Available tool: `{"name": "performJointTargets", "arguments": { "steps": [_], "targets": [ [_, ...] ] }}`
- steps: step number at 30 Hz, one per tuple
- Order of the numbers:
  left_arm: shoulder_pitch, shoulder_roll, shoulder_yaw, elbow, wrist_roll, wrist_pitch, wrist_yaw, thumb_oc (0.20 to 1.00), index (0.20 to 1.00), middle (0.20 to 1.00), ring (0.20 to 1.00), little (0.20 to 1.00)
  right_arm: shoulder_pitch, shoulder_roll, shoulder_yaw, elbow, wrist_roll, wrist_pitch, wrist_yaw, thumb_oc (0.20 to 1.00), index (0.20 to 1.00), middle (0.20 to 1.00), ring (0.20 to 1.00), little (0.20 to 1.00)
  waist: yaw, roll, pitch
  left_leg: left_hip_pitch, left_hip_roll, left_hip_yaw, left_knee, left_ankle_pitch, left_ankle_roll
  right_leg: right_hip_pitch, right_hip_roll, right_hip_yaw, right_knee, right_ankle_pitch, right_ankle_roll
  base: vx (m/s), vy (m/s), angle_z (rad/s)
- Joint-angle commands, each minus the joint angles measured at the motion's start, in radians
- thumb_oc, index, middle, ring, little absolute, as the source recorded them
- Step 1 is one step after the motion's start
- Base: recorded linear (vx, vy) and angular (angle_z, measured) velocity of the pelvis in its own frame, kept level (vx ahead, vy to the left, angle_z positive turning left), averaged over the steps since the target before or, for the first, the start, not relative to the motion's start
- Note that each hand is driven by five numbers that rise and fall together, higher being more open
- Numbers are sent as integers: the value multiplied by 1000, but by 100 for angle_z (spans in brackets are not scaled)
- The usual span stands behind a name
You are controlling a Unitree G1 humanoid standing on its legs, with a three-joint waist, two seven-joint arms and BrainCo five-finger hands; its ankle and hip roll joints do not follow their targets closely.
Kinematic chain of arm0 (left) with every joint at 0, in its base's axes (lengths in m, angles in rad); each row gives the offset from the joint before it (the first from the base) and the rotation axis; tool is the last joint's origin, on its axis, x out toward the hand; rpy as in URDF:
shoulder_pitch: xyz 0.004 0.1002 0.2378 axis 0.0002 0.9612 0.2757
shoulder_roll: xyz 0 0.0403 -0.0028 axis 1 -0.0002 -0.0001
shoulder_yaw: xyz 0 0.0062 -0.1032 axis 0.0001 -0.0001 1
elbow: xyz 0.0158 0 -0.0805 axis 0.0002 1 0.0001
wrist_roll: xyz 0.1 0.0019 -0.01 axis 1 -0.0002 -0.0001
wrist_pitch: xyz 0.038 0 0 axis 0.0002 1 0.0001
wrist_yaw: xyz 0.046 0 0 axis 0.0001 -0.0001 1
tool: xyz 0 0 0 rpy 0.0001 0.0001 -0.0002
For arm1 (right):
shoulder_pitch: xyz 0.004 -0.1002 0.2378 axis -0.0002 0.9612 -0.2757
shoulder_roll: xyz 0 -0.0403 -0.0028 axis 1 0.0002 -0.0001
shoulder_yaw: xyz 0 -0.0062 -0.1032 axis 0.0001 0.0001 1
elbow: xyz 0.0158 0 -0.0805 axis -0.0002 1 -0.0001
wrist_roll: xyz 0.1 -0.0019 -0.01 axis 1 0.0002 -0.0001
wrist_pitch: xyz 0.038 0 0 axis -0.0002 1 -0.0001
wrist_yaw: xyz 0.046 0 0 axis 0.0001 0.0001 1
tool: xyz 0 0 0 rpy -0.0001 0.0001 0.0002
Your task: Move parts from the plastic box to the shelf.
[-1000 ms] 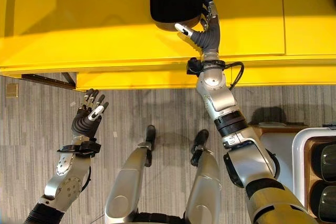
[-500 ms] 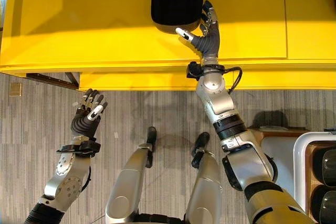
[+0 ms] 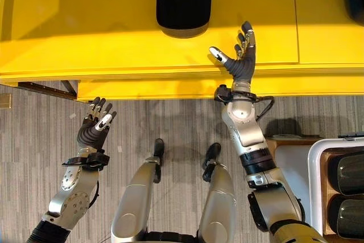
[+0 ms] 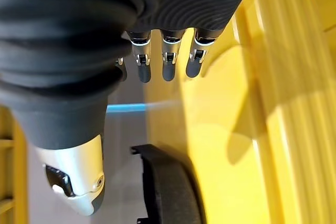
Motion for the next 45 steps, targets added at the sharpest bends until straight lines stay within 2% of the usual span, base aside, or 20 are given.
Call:
{"name": "performJointTargets", "arguments": {
  "steps": [1, 4, 6, 13, 17, 22, 26, 30, 31, 32, 34, 36, 37, 38, 39, 40, 41, 43, 44, 45],
  "targets": [
    [44, 6, 20, -80, 46, -39, -20, 1000, 1000, 1000, 1000, 1000, -9, -10, -36, -103, -27, -68, 15, 1000, 1000, 1000, 1000, 1000, 10, -11, 6, 42, 28, -9, -31, 10, -12, 142, -34, 53, 31, -87, 106, -5, -11, -6],
    [46, 3, 22, -77, 43, -35, -24, 1000, 1000, 1000, 1000, 1000, 17, 11, -35, -123, 22, -83, 32, 1000, 1000, 1000, 1000, 1000, 6, -13, 6, 64, 30, -8, -37, 13, -14, 163, -30, 52, 23, -86, 105, -2, -9, -5],
    [40, -1, 29, -66, 44, -22, -28, 1000, 1000, 1000, 1000, 1000, 79, 55, -21, -168, 141, -113, 93, 1000, 1000, 1000, 1000, 1000, -5, -14, 5, 122, 40, -6, -68, 23, -19, 209, -20, 54, -2, -83, 105, 13, -16, -16],
    [77, -25, 65, -48, 47, 7, -60, 1000, 1000, 1000, 1000, 1000, 277, 65, 3, -224, 271, -96, 223, 1000, 1000, 1000, 1000, 1000, -38, -14, -61, 233, 70, 3, -200, 79, -28, 287, 14, 54, -109, -56, 102, 42, -8, -9],
    [122, -46, 119, -39, 55, 22, -86, 1000, 1000, 1000, 1000, 1000, 416, 35, -37, -238, 280, -61, 288, 1000, 1000, 1000, 1000, 1000, -61, -15, -122, 299, 96, 23, -316, 135, -31, 329, 49, 61, -203, -27, 106, 46, -19, -21],
    [161, -78, 174, -10, 89, 40, -131, 1000, 1000, 1000, 1000, 1000, 615, 26, -124, -250, 297, -27, 367, 1000, 1000, 1000, 1000, 1000, -98, 0, -195, 371, 124, 69, -433, 196, -61, 381, 82, 59, -308, 7, 111, 16, -21, -22],
    [185, -95, 201, 2, 108, 48, -146, 1000, 1000, 1000, 1000, 1000, 689, 38, -174, -258, 306, -20, 386, 1000, 1000, 1000, 1000, 1000, -116, 8, -226, 394, 148, 93, -450, 208, -75, 397, 103, 70, -332, 8, 107, 9, -50, -24],
    [205, -121, 216, 25, 120, 55, -158, 1000, 1000, 1000, 1000, 1000, 725, 50, -204, -257, 322, -22, 401, 1000, 1000, 1000, 1000, 1000, -133, 20, -244, 430, 182, 114, -441, 215, -83, 409, 130, 93, -299, -26, 88, 8, -89, -26],
    [207, -134, 211, 31, 114, 59, -160, 1000, 1000, 1000, 1000, 1000, 735, 46, -205, -258, 326, -21, 405, 1000, 1000, 1000, 1000, 1000, -141, 24, -246, 442, 199, 122, -428, 219, -85, 408, 147, 104, -271, -50, 71, -3, -113, -22],
    [207, -134, 211, 31, 114, 59, -160, 1000, 1000, 1000, 1000, 1000, 735, 46, -205, -259, 326, -20, 405, 1000, 1000, 1000, 1000, 1000, -140, 25, -249, 438, 200, 122, -428, 221, -85, 405, 148, 104, -273, -47, 71, -27, -191, -13],
    [208, -155, 201, 43, 107, 64, -166, 1000, 1000, 1000, 1000, 1000, 729, 29, -202, -260, 340, -25, 411, 1000, 1000, 1000, 1000, 1000, -149, 30, -252, 444, 234, 119, -389, 252, -86, 403, 199, 136, -249, -73, 34, -53, -259, -25],
    [209, -160, 202, 43, 109, 66, -171, 1000, 1000, 1000, 1000, 1000, 735, 28, -205, -260, 342, -24, 413, 1000, 1000, 1000, 1000, 1000, -150, 26, -249, 443, 236, 117, -370, 263, -86, 411, 208, 141, -251, -79, 26, -25, -232, -36],
    [204, -172, 185, 53, 113, 73, -179, 1000, 1000, 1000, 1000, 1000, 760, 20, -226, -270, 346, -25, 421, 1000, 1000, 1000, 1000, 1000, -153, 19, -248, 424, 233, 105, -320, 295, -80, 438, 227, 147, -288, -77, 3, -2, -217, -34],
    [204, -172, 185, 53, 113, 73, -179, 1000, 1000, 1000, 1000, 1000, 760, 20, -226, -270, 346, -25, 421, 1000, 1000, 1000, 1000, 1000, -154, 19, -248, 423, 233, 104, -320, 295, -80, 439, 227, 146, -289, -77, 3, -11, -349, -25],
    [194, -171, 177, 61, 115, 75, -186, 1000, 1000, 1000, 1000, 1000, 772, 19, -244, -275, 338, -35, 416, 1000, 1000, 1000, 1000, 1000, -161, 13, -249, 401, 231, 115, -286, 329, -80, 463, 234, 137, -326, -72, -11, -19, -206, -20],
    [188, -169, 171, 67, 117, 77, -192, 1000, 1000, 1000, 1000, 1000, 774, 21, -250, -274, 340, -38, 413, 1000, 1000, 1000, 1000, 1000, -165, 6, -250, 385, 219, 130, -264, 320, -74, 473, 232, 130, -347, -67, -16, -20, -276, 6],
    [184, -167, 168, 70, 121, 78, -199, 1000, 1000, 1000, 1000, 1000, 781, 24, -257, -275, 338, -39, 411, 1000, 1000, 1000, 1000, 1000, -170, -3, -255, 379, 193, 151, -243, 280, -65, 486, 230, 124, -376, -59, -16, -7, -186, 30],
    [183, -162, 165, 64, 128, 77, -202, 1000, 1000, 1000, 1000, 1000, 786, 29, -250, -274, 333, -36, 410, 1000, 1000, 1000, 1000, 1000, -161, -17, -261, 370, 94, 92, -221, 164, -32, 496, 227, 141, -412, -39, -8, 21, -93, 35],
    [183, -161, 165, 64, 128, 77, -202, 1000, 1000, 1000, 1000, 1000, 786, 29, -250, -274, 333, -36, 410, 1000, 1000, 1000, 1000, 1000, -162, -17, -261, 370, 94, 92, -218, 162, -31, 498, 227, 140, -412, -39, -7, 55, -28, 6],
    [187, -166, 164, 64, 134, 77, -199, 1000, 1000, 1000, 1000, 1000, 787, 38, -235, -268, 335, -32, 413, 1000, 1000, 1000, 1000, 1000, -148, -21, -266, 365, -7, 16, -221, 95, -8, 503, 235, 164, -431, -28, -2, 131, -28, -5]
  ]
}}
